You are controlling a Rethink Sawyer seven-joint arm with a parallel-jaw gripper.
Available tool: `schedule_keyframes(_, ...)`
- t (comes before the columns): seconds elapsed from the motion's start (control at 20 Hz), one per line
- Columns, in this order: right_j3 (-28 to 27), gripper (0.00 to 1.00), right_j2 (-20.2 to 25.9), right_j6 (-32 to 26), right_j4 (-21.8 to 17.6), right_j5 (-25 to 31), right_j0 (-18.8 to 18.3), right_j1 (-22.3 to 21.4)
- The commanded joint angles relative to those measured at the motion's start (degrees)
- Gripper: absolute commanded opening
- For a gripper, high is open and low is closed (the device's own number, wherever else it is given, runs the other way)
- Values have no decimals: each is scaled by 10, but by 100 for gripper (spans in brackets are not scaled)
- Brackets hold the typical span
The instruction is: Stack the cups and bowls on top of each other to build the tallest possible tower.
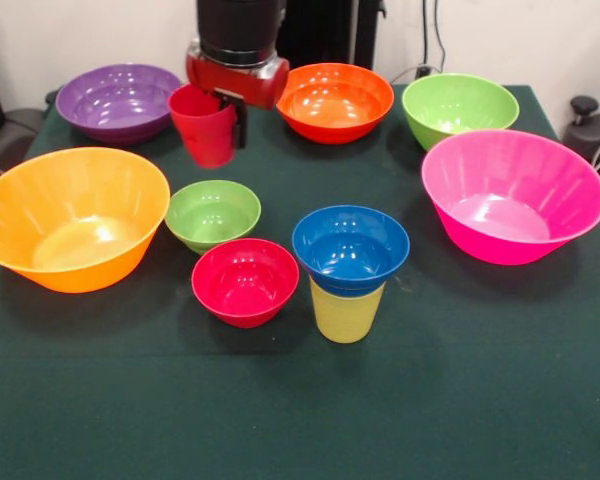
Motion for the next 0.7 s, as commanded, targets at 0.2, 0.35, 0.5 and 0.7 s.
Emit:
schedule_keyframes(0.2, -220, 0, 37, -50, 23, 215, 31, 36)
schedule_keyframes(0.35, -270, 0, 38, -38, 25, 271, 42, 50)
schedule_keyframes(0.5, -331, 0, 37, -17, 31, 336, 62, 72)
schedule_keyframes(0.7, -406, 0, 42, 2, 40, 408, 88, 100)
